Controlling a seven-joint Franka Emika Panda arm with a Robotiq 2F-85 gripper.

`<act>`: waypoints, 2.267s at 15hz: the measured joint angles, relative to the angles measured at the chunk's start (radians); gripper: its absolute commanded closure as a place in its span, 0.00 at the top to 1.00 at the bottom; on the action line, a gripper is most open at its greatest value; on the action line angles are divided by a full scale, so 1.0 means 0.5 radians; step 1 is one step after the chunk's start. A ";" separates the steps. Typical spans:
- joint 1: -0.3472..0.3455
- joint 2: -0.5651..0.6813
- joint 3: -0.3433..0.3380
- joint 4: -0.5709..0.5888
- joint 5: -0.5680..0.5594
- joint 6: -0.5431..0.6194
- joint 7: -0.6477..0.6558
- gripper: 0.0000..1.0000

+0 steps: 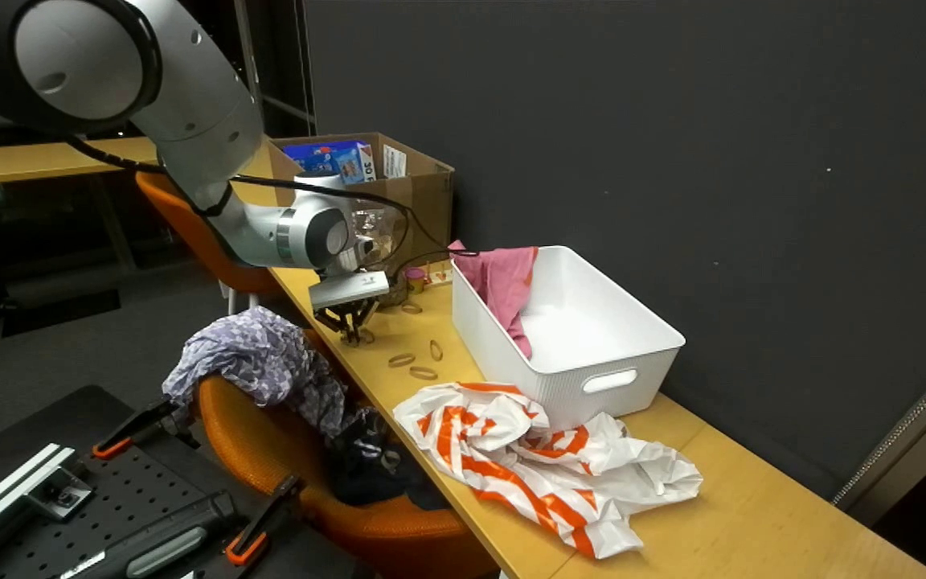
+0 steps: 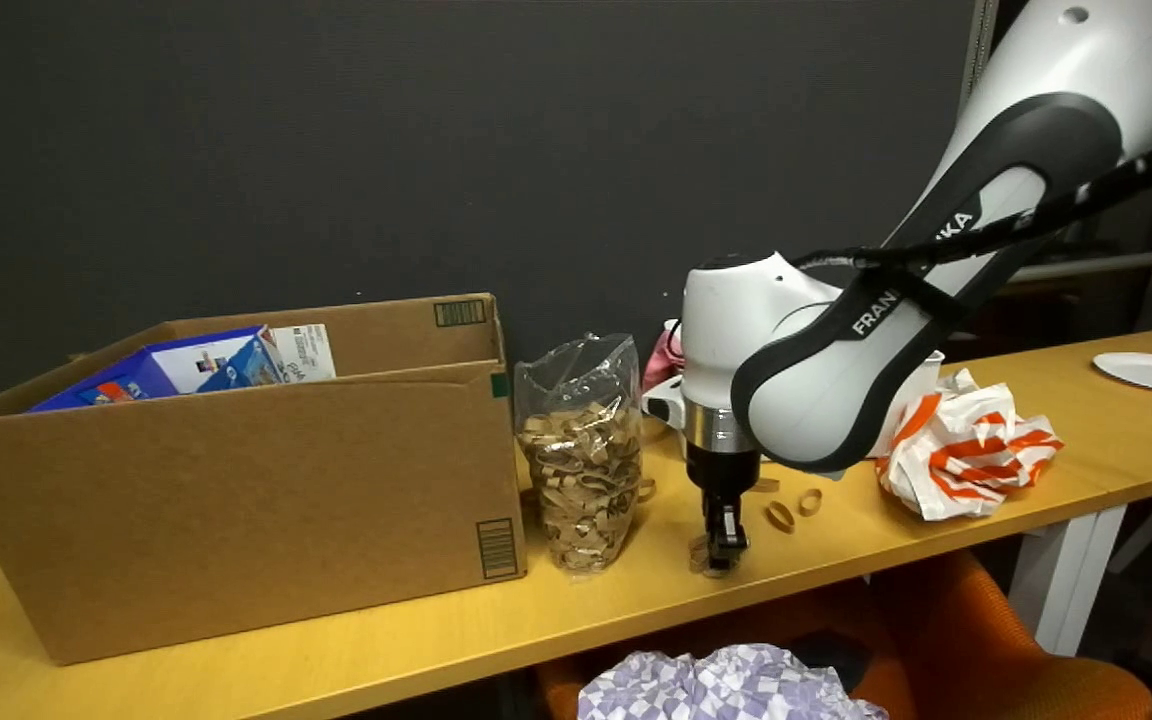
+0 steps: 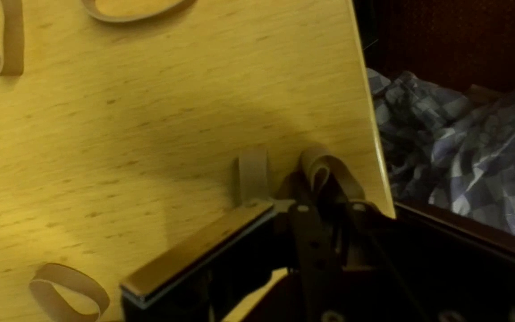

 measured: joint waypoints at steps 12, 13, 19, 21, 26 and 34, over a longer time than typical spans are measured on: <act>0.078 -0.179 -0.132 -0.099 -0.148 0.072 0.260 0.01; 0.082 -0.191 -0.140 -0.105 -0.154 0.072 0.275 0.01; 0.129 -0.296 -0.208 -0.121 -0.224 0.079 0.415 0.01; 0.168 -0.405 -0.250 -0.123 -0.236 0.079 0.516 0.01; 0.324 -0.601 -0.365 -0.021 -0.345 0.076 0.835 0.01; 0.489 -0.562 -0.402 0.243 -0.451 0.032 1.076 0.01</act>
